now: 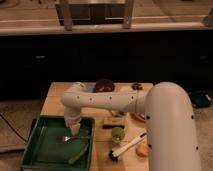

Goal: Place fork in tray

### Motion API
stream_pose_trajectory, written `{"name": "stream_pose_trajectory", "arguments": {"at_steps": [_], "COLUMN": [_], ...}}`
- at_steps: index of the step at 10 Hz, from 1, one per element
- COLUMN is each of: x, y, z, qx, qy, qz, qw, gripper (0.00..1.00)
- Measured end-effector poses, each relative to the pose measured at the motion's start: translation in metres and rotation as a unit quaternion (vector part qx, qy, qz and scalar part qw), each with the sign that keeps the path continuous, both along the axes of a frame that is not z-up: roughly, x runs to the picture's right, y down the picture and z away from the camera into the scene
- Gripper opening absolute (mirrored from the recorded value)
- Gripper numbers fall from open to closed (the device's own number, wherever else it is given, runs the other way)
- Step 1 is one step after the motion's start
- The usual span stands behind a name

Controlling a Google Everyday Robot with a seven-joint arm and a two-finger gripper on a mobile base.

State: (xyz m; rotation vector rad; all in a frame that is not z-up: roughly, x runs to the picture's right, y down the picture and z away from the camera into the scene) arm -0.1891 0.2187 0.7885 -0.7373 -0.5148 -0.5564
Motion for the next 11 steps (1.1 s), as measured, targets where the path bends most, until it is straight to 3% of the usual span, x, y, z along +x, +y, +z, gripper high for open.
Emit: {"name": "stream_pose_trajectory", "arguments": {"at_steps": [11], "x": [0.0017], "y": [-0.0011], "z": [0.0007], "qx": [0.0], "qy": [0.001], "qz": [-0.003], "qw": [1.0], "gripper": [0.8]}}
